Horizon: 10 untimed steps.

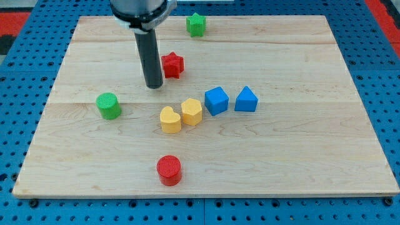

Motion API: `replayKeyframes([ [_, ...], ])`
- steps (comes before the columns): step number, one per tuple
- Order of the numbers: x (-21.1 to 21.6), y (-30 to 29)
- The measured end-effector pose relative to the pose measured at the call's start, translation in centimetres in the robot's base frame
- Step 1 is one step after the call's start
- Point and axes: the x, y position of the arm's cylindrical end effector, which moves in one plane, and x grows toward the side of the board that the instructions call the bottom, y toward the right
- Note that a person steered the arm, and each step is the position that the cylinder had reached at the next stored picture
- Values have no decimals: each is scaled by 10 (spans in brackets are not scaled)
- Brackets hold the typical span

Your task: Keep red star on left side of green star

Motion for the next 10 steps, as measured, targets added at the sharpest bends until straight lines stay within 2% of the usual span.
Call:
replayKeyframes([
  [1,-1,45],
  [2,-37,53],
  [4,-60,11],
  [6,-118,13],
  [8,-62,-46],
  [10,-109,-39],
])
